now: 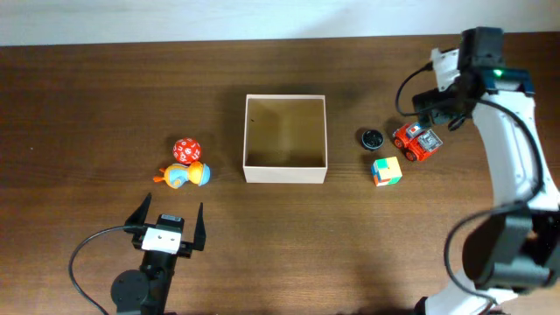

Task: Pack container
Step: 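Move the right gripper over the red toy fire truck, then lower the right gripper and close it on the red fire truck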

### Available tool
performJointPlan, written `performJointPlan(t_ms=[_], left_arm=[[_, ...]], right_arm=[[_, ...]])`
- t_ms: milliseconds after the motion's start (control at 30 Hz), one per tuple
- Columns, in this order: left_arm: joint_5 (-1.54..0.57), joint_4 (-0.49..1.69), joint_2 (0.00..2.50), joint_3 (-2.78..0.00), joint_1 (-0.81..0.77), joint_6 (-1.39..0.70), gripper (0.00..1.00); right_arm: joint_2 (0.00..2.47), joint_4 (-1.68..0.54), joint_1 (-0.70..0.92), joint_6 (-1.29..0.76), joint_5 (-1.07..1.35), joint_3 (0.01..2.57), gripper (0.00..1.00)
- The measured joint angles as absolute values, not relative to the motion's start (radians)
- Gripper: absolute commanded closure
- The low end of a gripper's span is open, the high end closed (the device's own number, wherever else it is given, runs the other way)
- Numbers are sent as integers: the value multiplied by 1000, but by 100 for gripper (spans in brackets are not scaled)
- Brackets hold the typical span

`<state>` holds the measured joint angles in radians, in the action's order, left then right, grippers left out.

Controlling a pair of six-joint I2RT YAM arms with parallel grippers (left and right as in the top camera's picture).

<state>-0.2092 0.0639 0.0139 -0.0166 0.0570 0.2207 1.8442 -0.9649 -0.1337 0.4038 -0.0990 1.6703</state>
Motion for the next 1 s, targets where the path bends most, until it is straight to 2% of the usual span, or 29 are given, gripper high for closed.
performJointPlan(t_ms=[267,1000], left_arm=[[-209,64,14,-17,57,221,1],[-209,64,14,-17,57,221,1]], right_arm=[[1964,-986,-138,477,-60,1670,1],[2006,-911,-213,536,187,1560,1]])
